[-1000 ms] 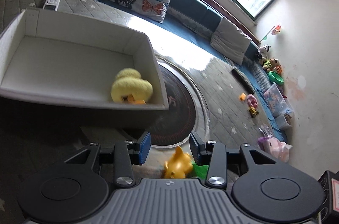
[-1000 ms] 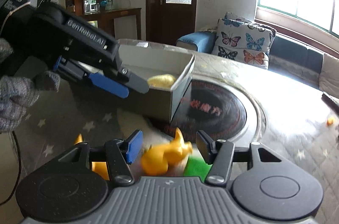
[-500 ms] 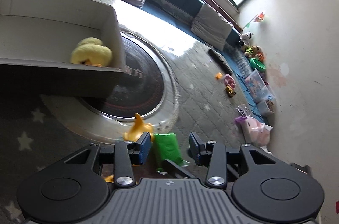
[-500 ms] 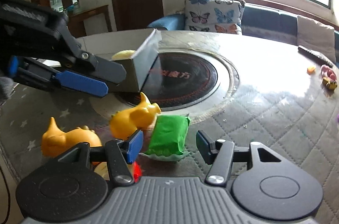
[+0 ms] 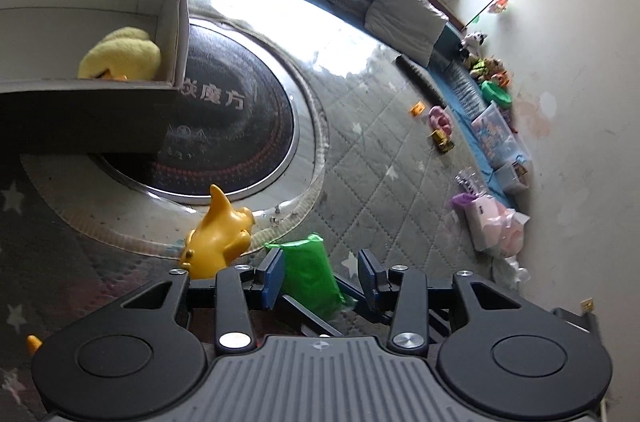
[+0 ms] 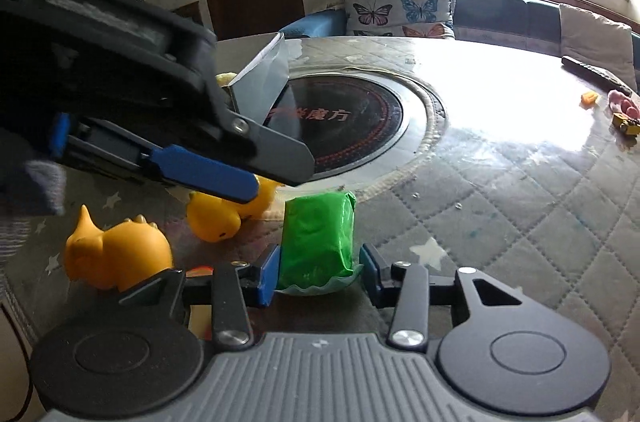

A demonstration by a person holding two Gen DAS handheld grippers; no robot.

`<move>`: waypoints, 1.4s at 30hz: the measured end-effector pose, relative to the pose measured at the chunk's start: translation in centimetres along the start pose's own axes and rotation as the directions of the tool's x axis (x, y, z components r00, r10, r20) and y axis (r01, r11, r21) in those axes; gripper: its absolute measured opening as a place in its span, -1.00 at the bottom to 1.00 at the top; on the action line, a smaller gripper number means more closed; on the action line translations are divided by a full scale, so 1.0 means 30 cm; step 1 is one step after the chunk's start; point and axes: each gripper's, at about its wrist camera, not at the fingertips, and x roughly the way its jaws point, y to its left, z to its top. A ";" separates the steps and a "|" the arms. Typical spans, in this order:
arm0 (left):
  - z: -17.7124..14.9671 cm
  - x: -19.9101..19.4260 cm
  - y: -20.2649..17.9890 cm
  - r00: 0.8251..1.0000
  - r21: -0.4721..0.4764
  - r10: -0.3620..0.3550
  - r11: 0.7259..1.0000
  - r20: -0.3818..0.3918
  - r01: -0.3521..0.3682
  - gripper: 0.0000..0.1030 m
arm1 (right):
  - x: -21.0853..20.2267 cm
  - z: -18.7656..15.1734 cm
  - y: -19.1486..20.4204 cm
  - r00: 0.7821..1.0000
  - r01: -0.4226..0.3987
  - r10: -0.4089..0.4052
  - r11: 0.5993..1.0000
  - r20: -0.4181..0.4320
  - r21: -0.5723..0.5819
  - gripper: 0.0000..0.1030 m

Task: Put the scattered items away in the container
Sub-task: 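Lower the left gripper onto the green wrapped packet and grasp it, then carry the green packet into the box and open the left gripper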

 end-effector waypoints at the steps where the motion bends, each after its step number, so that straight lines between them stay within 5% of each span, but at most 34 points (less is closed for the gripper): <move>1: -0.001 0.009 -0.001 1.000 -0.002 0.001 1.000 -0.006 -0.001 -0.17 | -0.006 -0.004 -0.006 1.000 -0.001 0.001 1.000 0.000 0.003 -0.17; 24: -0.013 0.108 0.002 0.998 -0.029 0.024 0.999 -0.061 -0.026 -0.18 | -0.034 -0.018 -0.036 0.999 -0.034 0.033 0.998 0.023 0.050 -0.23; 30: -0.022 0.100 0.019 0.998 -0.051 -0.001 0.999 -0.057 -0.002 -0.36 | -0.048 -0.016 -0.030 1.000 -0.021 0.020 0.999 0.023 0.041 -0.24; 42: 0.070 -0.111 0.036 0.992 -0.050 -0.015 0.999 0.123 0.021 -0.44 | -0.082 0.146 0.090 0.994 -0.034 0.045 0.994 0.103 -0.106 -0.25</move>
